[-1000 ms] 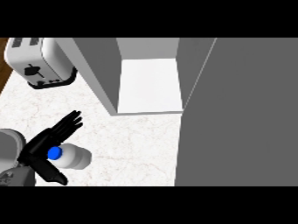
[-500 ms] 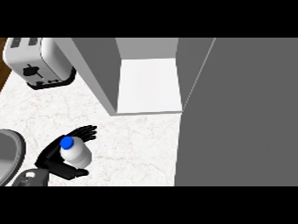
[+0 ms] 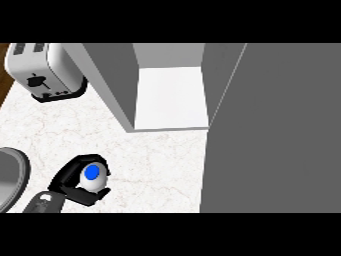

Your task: Pick up the bottled water, place it into the cabinet and close the cabinet

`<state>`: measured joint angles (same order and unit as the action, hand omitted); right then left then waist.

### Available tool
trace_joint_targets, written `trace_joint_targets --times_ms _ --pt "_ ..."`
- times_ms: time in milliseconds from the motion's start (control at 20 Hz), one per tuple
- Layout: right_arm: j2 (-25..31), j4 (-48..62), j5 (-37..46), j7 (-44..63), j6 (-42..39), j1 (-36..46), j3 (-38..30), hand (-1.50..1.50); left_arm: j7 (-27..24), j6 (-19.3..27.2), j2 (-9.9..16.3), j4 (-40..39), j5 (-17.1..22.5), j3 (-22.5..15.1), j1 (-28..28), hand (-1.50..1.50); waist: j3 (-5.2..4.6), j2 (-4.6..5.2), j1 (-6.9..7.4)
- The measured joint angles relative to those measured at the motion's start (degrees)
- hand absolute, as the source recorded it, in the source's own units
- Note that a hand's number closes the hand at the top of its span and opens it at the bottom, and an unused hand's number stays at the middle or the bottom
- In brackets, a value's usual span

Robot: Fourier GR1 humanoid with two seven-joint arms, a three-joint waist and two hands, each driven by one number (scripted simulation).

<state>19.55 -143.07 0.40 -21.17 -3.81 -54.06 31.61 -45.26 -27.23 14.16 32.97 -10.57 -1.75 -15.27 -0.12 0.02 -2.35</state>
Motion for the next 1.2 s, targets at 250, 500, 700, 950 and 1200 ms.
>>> trace_joint_targets --times_ms 250,500,700,950,1200 --pt "1.2 0.1 0.0 -0.9 0.7 -0.4 -0.5 -1.50 -6.8 9.0 -1.8 -1.4 -0.6 1.1 0.0 1.50 0.24 -0.11 0.50" --pt "1.8 0.2 0.1 -2.0 2.0 -1.5 0.3 -1.50 -9.1 17.3 -5.6 -0.9 2.5 5.5 1.1 1.50 0.41 -0.33 1.13" --pt "2.8 0.1 0.1 -2.4 2.7 -1.6 -0.2 -1.50 -8.8 19.5 -8.4 -1.1 4.1 7.0 -0.1 1.50 0.36 -0.26 1.39" --pt "4.6 0.2 0.2 -4.2 3.3 -3.3 0.3 -1.50 -6.4 20.2 -11.9 1.4 6.7 5.3 -1.5 1.50 0.17 -0.29 1.32" --pt "6.2 0.0 -0.1 -5.1 3.6 -3.6 -1.6 -1.50 -1.2 22.7 -13.5 6.2 12.2 -0.1 -3.0 1.50 0.12 -0.31 1.42"
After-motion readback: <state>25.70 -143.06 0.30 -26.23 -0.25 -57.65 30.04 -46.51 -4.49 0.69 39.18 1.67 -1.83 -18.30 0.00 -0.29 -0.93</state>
